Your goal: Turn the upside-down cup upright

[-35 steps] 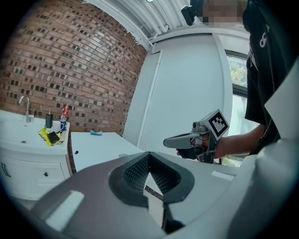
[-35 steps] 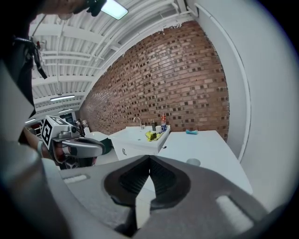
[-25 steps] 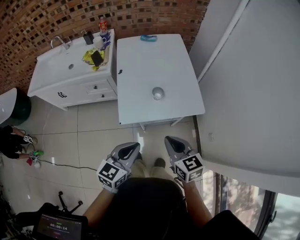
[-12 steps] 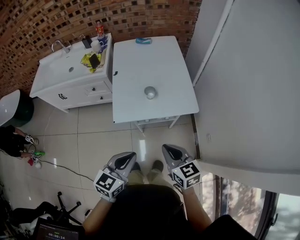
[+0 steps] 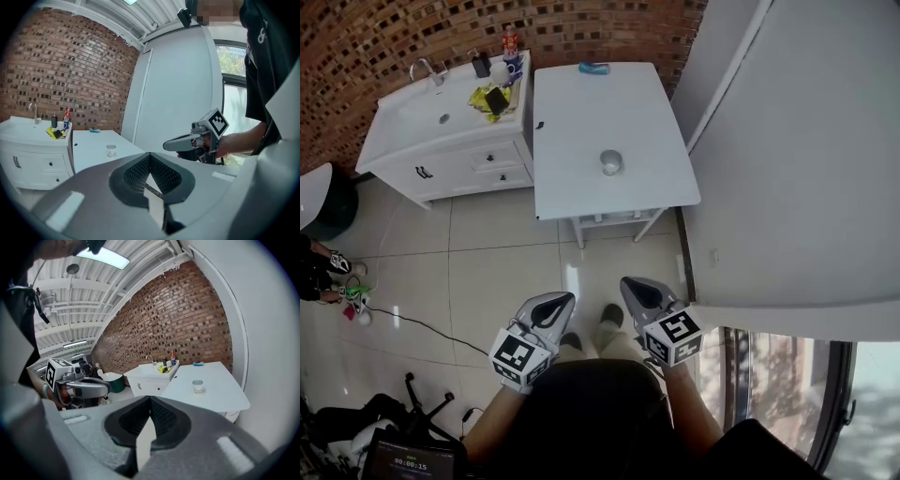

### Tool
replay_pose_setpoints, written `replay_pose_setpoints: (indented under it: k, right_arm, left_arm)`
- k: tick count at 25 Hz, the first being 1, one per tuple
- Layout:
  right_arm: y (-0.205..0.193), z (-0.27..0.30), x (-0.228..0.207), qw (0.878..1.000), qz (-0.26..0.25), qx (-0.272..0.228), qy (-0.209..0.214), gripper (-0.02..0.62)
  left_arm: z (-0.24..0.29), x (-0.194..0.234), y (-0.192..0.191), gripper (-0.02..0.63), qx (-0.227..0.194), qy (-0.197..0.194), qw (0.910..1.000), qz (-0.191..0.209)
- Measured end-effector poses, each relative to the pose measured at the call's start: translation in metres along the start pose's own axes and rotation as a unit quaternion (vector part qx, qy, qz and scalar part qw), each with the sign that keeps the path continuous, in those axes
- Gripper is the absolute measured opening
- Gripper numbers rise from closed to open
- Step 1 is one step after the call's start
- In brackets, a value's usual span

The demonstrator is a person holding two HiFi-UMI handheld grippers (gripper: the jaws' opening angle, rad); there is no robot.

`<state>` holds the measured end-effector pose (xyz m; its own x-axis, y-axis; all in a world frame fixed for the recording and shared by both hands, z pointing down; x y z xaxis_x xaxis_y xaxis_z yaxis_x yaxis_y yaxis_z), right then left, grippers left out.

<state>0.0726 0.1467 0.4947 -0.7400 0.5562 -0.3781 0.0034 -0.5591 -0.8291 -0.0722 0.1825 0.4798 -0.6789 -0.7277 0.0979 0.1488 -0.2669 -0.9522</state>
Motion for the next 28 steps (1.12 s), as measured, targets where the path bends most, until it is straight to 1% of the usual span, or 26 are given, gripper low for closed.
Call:
replay_pose_setpoints:
  k: [6,13,16,20,25,28]
  right_arm:
    - [-0.014,0.001,0.068,1.0,-0.006,-0.001,0.004,-0.008]
    - [-0.046,-0.019,0.115,1.0,0.0,0.0,-0.007,-0.007]
    - [-0.052,-0.031,0.121,1.0,-0.003,-0.008,-0.012,-0.008]
    - [-0.05,-0.048,0.128,0.999,-0.02,-0.021,-0.02,-0.008]
    - [-0.044,-0.059,0.134,0.999,-0.032,-0.025,-0.026,-0.008]
    - [-0.049,-0.068,0.129,0.999,-0.044,-0.027,-0.016,-0.008]
  left_arm:
    - [-0.062,-0.003,-0.018,0.015,-0.014,0.002,0.9998,-0.012]
    - [-0.103,-0.02,-0.04,0.015,-0.016,-0.016,0.9996,-0.017]
    - [-0.107,-0.027,-0.042,0.015,-0.018,-0.021,0.9995,-0.017]
    - [-0.108,-0.034,-0.035,0.015,-0.017,-0.019,0.9994,-0.025]
    - [-0.097,-0.049,-0.026,0.015,-0.025,-0.037,0.9989,-0.015]
    - [-0.086,-0.064,-0.024,0.015,-0.026,-0.044,0.9987,-0.01]
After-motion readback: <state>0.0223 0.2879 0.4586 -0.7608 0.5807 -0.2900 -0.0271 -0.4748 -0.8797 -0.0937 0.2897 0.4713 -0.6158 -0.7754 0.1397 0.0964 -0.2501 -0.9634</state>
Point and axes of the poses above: the fingertips, and each gripper's own axes: z forward along the fingers, x to its left, y out of its top, the point moved 4 cm from there along -z, backward along the fingers, and after that the axes turned 8 degrees about z, right-handed, at the moved point
